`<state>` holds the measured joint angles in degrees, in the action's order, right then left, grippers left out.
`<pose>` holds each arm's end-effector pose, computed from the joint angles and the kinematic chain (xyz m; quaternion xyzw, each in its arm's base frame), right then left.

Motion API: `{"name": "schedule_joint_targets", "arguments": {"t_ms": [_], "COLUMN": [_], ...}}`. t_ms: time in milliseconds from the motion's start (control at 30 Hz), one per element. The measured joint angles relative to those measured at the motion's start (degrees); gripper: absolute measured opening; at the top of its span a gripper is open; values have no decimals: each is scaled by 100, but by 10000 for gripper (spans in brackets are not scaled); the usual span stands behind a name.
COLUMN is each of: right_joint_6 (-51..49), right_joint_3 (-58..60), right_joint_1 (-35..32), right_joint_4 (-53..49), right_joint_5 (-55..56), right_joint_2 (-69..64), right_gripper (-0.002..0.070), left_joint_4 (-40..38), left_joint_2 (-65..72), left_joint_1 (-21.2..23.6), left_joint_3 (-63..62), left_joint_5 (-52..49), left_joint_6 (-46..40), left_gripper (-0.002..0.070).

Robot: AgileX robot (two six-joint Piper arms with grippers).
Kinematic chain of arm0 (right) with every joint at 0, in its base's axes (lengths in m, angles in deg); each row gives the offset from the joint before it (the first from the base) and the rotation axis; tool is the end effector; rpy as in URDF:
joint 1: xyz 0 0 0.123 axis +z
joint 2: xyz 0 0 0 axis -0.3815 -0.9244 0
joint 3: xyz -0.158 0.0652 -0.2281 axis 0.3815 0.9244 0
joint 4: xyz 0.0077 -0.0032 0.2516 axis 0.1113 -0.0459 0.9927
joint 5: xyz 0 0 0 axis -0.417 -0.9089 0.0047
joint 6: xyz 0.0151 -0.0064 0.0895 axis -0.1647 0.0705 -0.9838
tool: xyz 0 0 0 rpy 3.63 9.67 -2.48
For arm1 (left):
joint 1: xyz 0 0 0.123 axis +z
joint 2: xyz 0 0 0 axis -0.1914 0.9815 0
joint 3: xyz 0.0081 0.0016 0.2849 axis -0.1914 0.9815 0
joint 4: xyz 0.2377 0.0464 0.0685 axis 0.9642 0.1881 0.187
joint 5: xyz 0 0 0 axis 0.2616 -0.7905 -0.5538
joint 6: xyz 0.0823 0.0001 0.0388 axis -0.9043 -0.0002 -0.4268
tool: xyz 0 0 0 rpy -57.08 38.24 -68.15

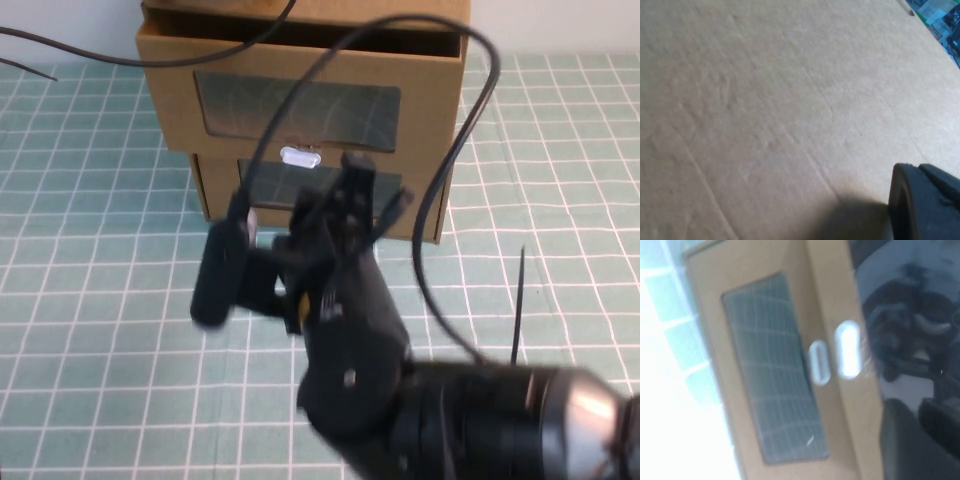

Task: Open the shoe box
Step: 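Pull the top drawer of the cardboard box fully open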

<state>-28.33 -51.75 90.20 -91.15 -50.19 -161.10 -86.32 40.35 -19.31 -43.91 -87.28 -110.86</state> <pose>0.2087 0.3173 0.2829 -0.4783 0.6175 -0.2682 0.5640 0.4576 -0.1343 0.3752 0.2319 0.8257 -0.3902 0.3349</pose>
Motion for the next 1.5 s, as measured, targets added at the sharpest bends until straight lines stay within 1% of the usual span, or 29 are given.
{"name": "schedule_joint_targets", "arguments": {"t_ms": [33,167,233,300,367,533,700,833,900,933,1033,1100,1200,1300,1400,1500], "right_joint_6": [0,47,203,434,723,1403,1530,1509,1928,2216,3526,4524,5879,7150,8236,8916], "right_joint_3": [-79,-433,-545,-630,-640,-640,-640,-640,-640,-644,-891,-1312,-2191,-3259,-4185,-4937], "right_joint_1": [-67,-401,-542,-671,-757,-841,-854,-843,-779,-739,-713,-744,-947,-1350,-2009,-2648], "right_joint_4": [-9,-45,-79,-93,-104,-104,-104,84,594,1010,2582,3576,4633,5955,7467,8612], "right_joint_5": [81,431,653,902,1058,1087,907,1221,1424,1496,1469,1058,257,-224,-611,-1197], "right_joint_2": [0,-33,-71,-182,-327,-800,-954,-739,-425,-261,370,653,759,671,501,277], "right_gripper": [85,247,286,296,290,272,269,267,267,268,271,272,273,274,274,274], "left_joint_4": [0,0,0,0,0,0,9,22,22,22,34,43,43,47,57,56], "left_joint_2": [0,0,0,0,0,0,0,0,0,0,0,0,0,0,0,0], "left_joint_1": [0,0,0,0,0,0,0,0,0,0,0,0,0,0,0,0], "left_joint_3": [0,0,0,0,0,0,0,0,0,0,0,0,0,-12,-25,-25], "left_joint_5": [0,0,0,0,0,0,0,0,0,0,0,0,0,0,4,17], "left_joint_6": [0,0,0,0,0,0,0,0,-2,-2,-2,-2,-2,-2,46,98], "left_gripper": [-6,-6,-6,-6,-6,-6,-6,-6,-6,-6,-6,-6,-6,-6,-6,-6]}}
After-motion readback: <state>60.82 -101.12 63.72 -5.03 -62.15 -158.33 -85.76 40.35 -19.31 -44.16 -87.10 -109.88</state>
